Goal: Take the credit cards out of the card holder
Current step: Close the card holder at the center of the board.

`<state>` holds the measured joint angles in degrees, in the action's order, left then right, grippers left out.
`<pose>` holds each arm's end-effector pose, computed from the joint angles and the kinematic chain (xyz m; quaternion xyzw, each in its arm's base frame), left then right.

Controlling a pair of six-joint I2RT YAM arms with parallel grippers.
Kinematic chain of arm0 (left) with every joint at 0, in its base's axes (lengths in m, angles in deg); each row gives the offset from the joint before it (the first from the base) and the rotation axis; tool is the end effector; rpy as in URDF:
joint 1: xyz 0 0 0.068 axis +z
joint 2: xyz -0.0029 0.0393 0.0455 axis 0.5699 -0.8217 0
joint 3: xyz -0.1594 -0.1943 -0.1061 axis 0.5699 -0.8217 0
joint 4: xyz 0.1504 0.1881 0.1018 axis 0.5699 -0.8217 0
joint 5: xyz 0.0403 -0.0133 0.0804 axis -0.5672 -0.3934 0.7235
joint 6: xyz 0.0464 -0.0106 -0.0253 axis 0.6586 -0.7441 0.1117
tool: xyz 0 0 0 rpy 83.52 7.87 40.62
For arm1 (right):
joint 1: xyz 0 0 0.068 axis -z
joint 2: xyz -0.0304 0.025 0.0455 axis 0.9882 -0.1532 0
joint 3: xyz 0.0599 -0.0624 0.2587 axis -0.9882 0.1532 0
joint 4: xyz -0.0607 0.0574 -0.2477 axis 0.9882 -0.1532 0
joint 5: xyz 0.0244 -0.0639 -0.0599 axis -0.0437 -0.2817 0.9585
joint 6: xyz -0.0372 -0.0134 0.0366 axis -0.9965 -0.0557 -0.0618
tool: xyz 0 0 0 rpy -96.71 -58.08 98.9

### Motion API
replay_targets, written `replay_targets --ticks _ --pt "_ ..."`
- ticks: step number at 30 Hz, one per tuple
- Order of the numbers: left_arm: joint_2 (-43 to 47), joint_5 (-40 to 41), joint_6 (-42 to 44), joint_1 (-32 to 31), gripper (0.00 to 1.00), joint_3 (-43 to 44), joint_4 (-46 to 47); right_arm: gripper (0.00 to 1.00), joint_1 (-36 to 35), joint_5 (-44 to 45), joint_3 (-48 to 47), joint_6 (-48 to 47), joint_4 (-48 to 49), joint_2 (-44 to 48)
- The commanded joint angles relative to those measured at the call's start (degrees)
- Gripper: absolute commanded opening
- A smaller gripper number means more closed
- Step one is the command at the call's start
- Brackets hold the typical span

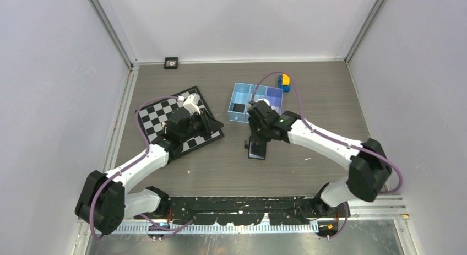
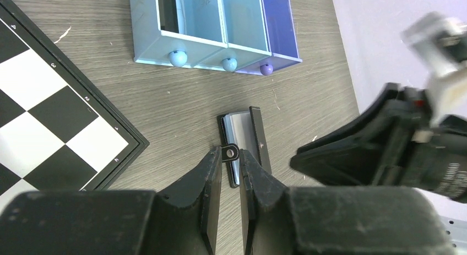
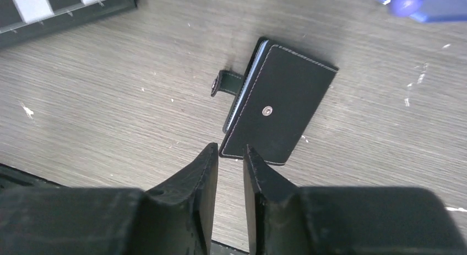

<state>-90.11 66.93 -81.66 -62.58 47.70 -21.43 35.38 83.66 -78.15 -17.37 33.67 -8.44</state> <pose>0.2219 -0.1267 0.2376 -0.0385 0.8162 -0.4087 0.4066 0.2185 0.2192 0.2409 -0.1141 0.9580 0.1186 0.2349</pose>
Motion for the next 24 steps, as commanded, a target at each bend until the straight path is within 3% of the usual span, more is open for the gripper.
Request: replay_targets --ticks 1,6,19,24 --pt "0.31 -1.42 0.16 0.06 0.20 1.23 3.08 0.23 0.08 7.94 2.13 -0.03 1.10 6.12" --pt "0.13 -1.54 0.14 0.06 0.20 1.28 3.20 0.01 0.10 11.12 4.86 1.52 1.51 7.69" --pt "-0.04 -1.53 0.22 0.06 0.20 1.31 3.20 0.01 1.14 12.63 4.39 2.44 4.39 -10.13" --pt "0.27 -1.24 0.52 0.06 0.20 1.37 2.94 0.01 1.75 12.35 4.53 1.40 4.86 -4.62"
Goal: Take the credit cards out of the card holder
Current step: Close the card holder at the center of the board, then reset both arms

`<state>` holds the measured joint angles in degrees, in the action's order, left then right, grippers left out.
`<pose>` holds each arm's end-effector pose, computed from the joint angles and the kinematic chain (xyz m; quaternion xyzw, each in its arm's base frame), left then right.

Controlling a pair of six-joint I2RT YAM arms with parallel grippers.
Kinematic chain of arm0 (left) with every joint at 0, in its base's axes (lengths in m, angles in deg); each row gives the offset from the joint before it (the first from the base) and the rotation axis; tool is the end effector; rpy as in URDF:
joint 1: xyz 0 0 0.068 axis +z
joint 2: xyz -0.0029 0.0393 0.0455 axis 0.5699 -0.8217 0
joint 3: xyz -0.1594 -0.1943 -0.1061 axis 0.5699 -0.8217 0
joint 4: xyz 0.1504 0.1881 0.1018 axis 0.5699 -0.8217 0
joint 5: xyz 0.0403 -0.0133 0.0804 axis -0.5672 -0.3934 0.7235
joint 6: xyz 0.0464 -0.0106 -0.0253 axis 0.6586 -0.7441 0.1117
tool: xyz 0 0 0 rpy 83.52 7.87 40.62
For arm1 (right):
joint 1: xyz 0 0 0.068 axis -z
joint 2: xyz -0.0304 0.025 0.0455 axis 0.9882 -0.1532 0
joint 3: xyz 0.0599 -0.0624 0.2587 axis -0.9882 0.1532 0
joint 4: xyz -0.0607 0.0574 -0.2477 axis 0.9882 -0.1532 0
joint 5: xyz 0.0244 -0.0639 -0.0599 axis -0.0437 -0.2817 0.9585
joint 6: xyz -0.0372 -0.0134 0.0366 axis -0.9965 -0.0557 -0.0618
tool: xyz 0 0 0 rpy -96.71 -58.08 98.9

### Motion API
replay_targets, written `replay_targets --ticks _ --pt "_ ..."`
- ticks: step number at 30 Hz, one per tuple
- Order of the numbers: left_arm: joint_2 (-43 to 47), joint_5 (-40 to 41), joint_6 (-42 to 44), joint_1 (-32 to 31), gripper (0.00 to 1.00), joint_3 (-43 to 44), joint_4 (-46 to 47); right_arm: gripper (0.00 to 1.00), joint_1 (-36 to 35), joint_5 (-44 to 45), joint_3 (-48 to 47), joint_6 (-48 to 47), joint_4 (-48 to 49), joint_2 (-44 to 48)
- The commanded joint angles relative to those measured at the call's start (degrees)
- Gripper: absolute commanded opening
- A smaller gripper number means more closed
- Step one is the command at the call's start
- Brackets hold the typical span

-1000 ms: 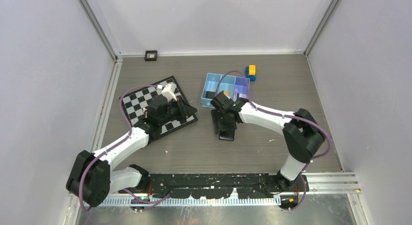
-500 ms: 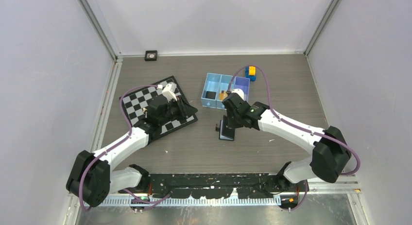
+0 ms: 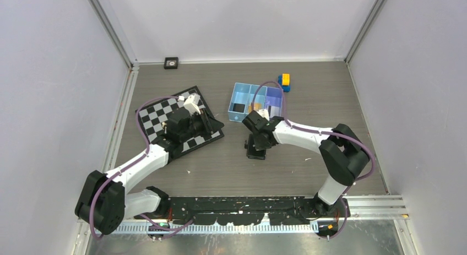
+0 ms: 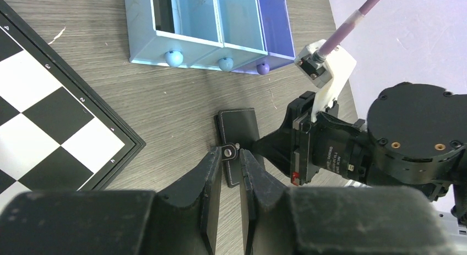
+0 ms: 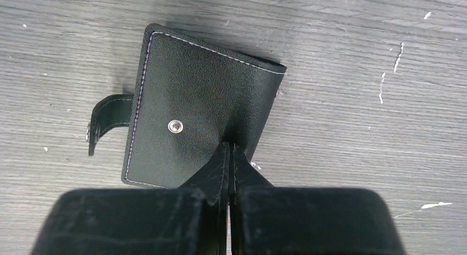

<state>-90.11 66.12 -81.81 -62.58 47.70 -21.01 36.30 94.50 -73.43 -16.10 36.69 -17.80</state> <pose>0.2218 -0.1272 0.2383 -0.0348 0.8139 -0.4152 0.4049 0.2308 0.2152 0.1730 -0.0868 0.9720 -0.0137 0.2178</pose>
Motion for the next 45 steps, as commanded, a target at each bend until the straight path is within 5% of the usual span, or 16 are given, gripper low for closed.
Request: replay_targets --ticks 1,5,12,14,15,17,18,23,31,45 --pt "0.28 -0.32 0.79 0.06 0.20 1.37 2.44 0.01 1.14 1.65 -0.11 -0.11 1.83 6.46" --pt "0.14 0.89 2.44 0.06 0.22 1.55 1.81 0.00 4.97 5.48 1.05 -0.62 1.96 14.65" --pt "1.96 4.87 11.44 0.06 0.43 1.30 0.70 0.03 14.90 13.27 9.23 -2.18 10.93 26.33" --pt "2.72 6.21 13.65 0.06 0.52 0.77 0.94 0.14 15.67 16.36 12.01 -3.85 15.75 28.84" --pt "3.16 6.93 14.54 0.06 0.64 0.37 1.02 0.22 16.04 17.38 13.43 -5.19 18.74 29.95" --pt "4.46 9.88 16.20 0.10 0.98 0.11 -0.17 0.57 16.44 20.67 16.00 -7.46 24.40 31.22" --pt "5.36 12.03 17.36 0.07 0.99 0.02 -1.23 0.65 16.49 22.63 17.57 -9.60 28.45 31.65" --pt "9.63 20.22 25.64 0.06 1.00 -2.80 0.91 0.86 18.30 30.21 27.28 -21.77 51.38 29.85" --pt "6.10 31.55 35.03 1.12 1.00 -6.73 7.49 0.87 34.21 10.02 29.05 -20.98 56.15 24.90" --pt "4.42 38.35 42.15 6.48 0.99 -10.45 11.52 0.81 39.71 11.31 36.13 -23.43 75.65 16.05"
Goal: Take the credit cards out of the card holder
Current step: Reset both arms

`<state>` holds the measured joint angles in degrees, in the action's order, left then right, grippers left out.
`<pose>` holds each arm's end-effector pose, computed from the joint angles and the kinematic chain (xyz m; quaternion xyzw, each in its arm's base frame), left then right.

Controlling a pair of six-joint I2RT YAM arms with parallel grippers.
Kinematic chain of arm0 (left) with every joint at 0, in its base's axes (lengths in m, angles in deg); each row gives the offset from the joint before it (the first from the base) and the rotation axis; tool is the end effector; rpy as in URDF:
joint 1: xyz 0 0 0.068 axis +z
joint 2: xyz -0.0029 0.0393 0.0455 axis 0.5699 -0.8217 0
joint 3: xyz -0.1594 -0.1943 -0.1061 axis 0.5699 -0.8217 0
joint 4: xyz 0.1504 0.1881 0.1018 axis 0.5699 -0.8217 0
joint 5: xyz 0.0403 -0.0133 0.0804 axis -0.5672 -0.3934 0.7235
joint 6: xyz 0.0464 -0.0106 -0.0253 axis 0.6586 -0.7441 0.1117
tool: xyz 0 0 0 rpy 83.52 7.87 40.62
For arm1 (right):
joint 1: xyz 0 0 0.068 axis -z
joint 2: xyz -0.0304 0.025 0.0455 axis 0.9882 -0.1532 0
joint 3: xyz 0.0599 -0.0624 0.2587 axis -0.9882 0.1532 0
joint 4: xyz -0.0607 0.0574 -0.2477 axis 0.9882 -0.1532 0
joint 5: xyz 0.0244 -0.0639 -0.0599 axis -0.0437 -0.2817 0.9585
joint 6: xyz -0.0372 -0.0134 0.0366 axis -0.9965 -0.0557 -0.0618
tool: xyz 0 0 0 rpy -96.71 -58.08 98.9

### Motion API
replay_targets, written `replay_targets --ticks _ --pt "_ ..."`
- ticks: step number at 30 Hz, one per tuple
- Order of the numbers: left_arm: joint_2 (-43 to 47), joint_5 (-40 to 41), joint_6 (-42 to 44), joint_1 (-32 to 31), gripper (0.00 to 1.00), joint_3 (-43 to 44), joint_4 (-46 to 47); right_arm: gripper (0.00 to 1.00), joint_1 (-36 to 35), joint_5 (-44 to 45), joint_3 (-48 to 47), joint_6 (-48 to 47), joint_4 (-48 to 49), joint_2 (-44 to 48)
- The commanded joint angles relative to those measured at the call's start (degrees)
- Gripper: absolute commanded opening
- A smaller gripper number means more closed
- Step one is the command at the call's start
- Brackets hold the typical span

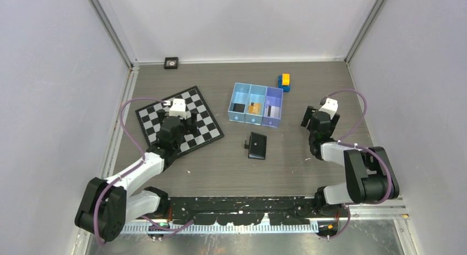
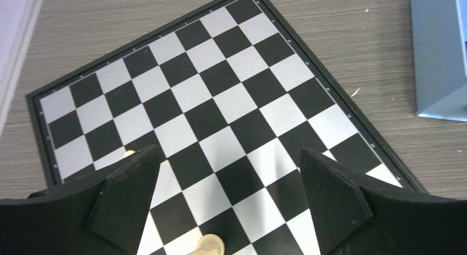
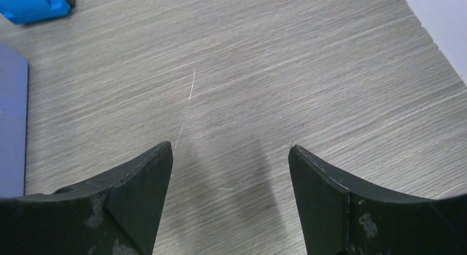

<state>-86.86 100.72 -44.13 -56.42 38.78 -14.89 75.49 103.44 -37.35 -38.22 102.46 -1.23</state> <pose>0.2203 -0.0744 0.2099 0.0146 0.8094 0.0050 0.5870 0.2539 0.0097 0.1566 0.1496 0.8165 -0.1172 0.5452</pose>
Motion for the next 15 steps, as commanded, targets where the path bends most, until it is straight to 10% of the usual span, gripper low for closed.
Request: replay_targets --ticks 1,7,10,15 --pt "0.83 5.05 4.99 0.57 1.00 -3.08 7.76 0.82 0.60 2.57 0.07 -1.50 11.35 -1.74" --pt "-6.43 0.75 6.46 4.04 0.99 -9.49 23.87 0.75 1.57 2.37 -0.08 -1.64 17.12 -7.36" --pt "-8.38 -0.32 7.21 4.89 1.00 -13.08 34.05 0.87 3.26 -2.55 3.61 -1.02 22.57 -8.45" --pt "-12.01 -2.72 7.04 6.35 0.98 -5.94 23.68 0.88 3.06 -1.23 3.90 -1.41 25.35 -9.68"
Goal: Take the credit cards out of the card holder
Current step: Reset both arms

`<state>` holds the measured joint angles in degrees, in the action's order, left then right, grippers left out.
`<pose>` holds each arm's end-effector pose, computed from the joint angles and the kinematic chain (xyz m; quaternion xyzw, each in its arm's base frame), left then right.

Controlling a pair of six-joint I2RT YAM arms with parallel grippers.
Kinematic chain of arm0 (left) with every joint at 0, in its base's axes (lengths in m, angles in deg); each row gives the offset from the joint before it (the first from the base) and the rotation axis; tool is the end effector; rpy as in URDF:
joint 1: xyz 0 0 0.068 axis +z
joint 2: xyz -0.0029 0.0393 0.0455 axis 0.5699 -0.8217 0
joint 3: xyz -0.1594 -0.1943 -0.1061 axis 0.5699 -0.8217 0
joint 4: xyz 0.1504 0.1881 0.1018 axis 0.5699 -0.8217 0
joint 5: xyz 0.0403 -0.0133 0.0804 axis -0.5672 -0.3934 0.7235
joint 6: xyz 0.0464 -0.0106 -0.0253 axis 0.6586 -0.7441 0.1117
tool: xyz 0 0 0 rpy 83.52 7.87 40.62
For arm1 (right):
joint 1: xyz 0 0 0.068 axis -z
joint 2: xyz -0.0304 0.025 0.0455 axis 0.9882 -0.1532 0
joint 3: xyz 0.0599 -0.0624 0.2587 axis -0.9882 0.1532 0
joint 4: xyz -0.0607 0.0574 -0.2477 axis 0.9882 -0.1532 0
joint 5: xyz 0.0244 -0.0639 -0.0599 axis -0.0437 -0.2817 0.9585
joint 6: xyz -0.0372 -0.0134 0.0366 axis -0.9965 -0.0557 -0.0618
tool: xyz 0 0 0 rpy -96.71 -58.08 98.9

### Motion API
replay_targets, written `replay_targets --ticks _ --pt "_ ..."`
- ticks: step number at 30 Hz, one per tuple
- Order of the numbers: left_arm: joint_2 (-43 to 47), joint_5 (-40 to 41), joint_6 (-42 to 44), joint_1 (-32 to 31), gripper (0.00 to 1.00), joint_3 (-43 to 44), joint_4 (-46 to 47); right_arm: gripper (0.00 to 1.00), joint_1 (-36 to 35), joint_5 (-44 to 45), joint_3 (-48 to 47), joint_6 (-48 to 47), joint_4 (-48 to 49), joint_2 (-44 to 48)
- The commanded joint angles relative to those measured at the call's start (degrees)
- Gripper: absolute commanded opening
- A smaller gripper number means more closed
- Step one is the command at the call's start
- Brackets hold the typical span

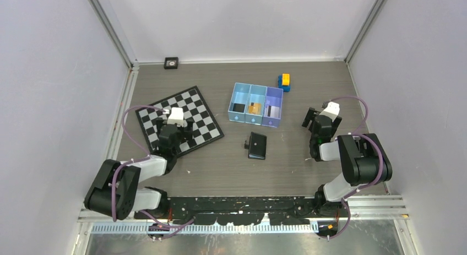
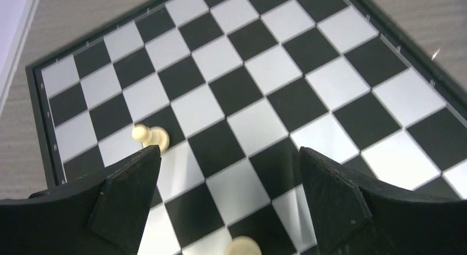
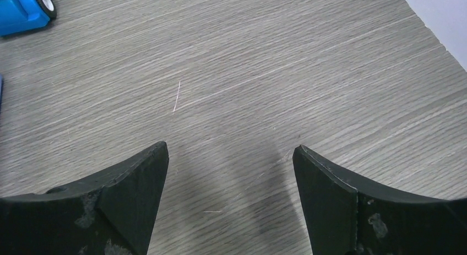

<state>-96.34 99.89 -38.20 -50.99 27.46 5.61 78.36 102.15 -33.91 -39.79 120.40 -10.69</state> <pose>0.2153 -0.0504 0.1508 0.0230 0.8112 0.0578 0.5815 0.2581 -0.0021 0.1325 0.1597 0.7928 -0.1203 0.5757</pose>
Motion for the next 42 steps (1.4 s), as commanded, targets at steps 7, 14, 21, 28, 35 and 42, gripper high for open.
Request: replay_targets --ticks 7,14,21,28,35,42 --pt "-3.79 -2.18 4.47 1.74 0.93 4.65 6.49 0.90 0.19 0.17 0.70 0.08 8.28 -0.22" --pt "-17.50 -5.68 3.71 6.79 0.99 -0.34 31.81 0.91 0.19 0.00 0.61 0.10 8.03 -0.15" --pt "-16.33 -7.00 0.45 10.09 1.00 4.38 20.31 0.91 0.12 -0.01 0.63 0.09 8.02 -0.15" --pt "-16.08 -8.49 0.19 10.67 1.00 6.73 15.41 0.92 0.15 -0.06 0.63 0.12 8.02 -0.16" --pt "-16.10 -8.56 0.19 10.69 1.00 6.50 15.81 0.92 0.12 -0.06 0.63 0.07 8.03 -0.18" --pt "-16.13 -8.73 0.15 10.64 1.00 6.74 15.37 0.92 0.12 -0.07 0.63 0.10 8.03 -0.15"
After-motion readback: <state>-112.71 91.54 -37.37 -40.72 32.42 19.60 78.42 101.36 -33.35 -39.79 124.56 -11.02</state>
